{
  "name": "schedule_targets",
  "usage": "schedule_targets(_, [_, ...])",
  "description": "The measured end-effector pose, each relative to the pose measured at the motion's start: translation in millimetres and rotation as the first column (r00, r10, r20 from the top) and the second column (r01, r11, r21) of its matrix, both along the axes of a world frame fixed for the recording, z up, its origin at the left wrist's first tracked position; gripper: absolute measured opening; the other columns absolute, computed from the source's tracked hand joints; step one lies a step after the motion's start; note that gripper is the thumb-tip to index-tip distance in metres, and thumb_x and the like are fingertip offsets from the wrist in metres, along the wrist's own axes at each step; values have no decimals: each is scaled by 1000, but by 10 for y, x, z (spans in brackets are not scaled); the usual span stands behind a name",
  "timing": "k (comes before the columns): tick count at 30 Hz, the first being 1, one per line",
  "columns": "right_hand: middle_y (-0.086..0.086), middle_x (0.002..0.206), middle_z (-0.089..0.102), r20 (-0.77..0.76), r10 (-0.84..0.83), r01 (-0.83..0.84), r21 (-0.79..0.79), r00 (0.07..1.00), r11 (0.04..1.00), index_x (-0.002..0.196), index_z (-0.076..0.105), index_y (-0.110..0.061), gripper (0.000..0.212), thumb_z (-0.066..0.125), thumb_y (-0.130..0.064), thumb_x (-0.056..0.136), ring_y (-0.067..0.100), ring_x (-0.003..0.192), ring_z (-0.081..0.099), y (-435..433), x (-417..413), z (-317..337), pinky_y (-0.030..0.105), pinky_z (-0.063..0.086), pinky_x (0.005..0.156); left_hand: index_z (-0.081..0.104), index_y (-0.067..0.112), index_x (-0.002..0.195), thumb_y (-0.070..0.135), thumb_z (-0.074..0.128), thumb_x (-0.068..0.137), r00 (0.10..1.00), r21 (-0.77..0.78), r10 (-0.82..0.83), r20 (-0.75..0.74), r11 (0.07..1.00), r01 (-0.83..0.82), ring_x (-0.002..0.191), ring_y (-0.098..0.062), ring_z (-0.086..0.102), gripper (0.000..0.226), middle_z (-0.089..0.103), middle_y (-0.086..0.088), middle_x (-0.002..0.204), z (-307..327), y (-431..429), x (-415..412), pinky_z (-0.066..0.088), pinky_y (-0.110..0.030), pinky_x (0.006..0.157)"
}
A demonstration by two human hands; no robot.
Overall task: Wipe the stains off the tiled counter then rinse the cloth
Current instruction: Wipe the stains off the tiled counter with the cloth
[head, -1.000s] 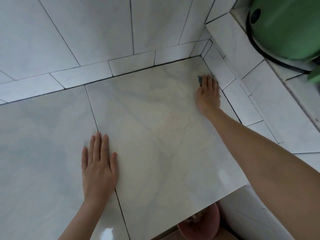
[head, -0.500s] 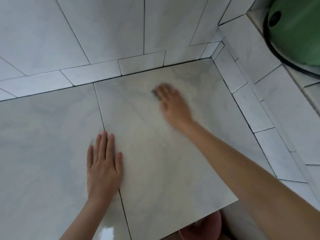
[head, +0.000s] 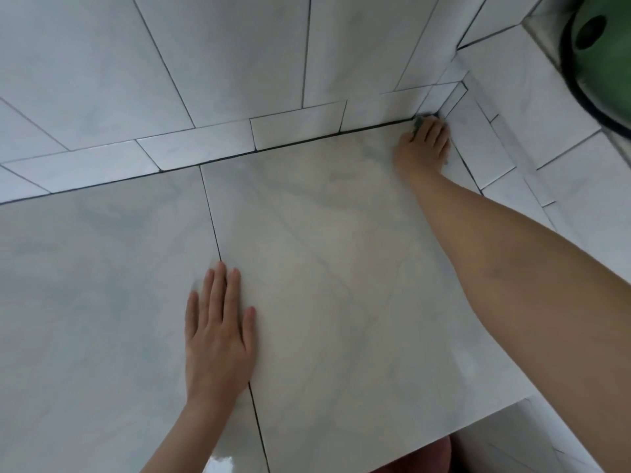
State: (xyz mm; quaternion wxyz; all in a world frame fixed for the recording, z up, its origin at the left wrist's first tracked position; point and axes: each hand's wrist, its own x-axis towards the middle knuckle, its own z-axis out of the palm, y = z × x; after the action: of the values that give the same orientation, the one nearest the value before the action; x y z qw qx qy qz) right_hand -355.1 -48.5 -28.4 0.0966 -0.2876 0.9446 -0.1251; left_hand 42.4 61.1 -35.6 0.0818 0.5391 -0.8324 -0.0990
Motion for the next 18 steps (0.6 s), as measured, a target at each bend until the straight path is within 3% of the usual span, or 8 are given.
schedule_targets(6, [11,157,-6,-27,94,-95,-28,995,995,148,-2,-2,59,19,-23,97,25,145,-5,-205,473,-66,35,-5,118,29,8,146,31,28,95,1000,7,2,3,1000,-2,143,-18,18,56,24,-8,154,0,3,1,12,-40,118])
schedule_targets(12, [6,158,6,-66,482,-483,-2,874,876,149,9,-9,52,21,-23,101,19,146,3,218,139,-21,35,5,118,29,7,145,32,27,95,1000,13,-3,14,1000,3,143,-17,17,56,25,-8,154,-2,2,-4,11,-40,118])
schedule_targets(15, [10,157,12,-147,443,-437,75,884,897,148,10,-5,53,22,-24,100,23,145,8,311,-55,9,39,6,118,28,8,146,32,25,95,1000,16,1,16,1000,-1,144,-17,16,56,24,-8,154,-1,3,2,9,-39,118])
schedule_targets(18, [11,157,7,-151,249,-242,63,957,968,148,7,-3,57,21,-26,99,23,145,5,307,-220,26,38,5,119,27,8,146,33,25,95,1000,21,-3,24,1000,2,144,-17,15,57,23,-7,155,-3,4,0,9,-39,118])
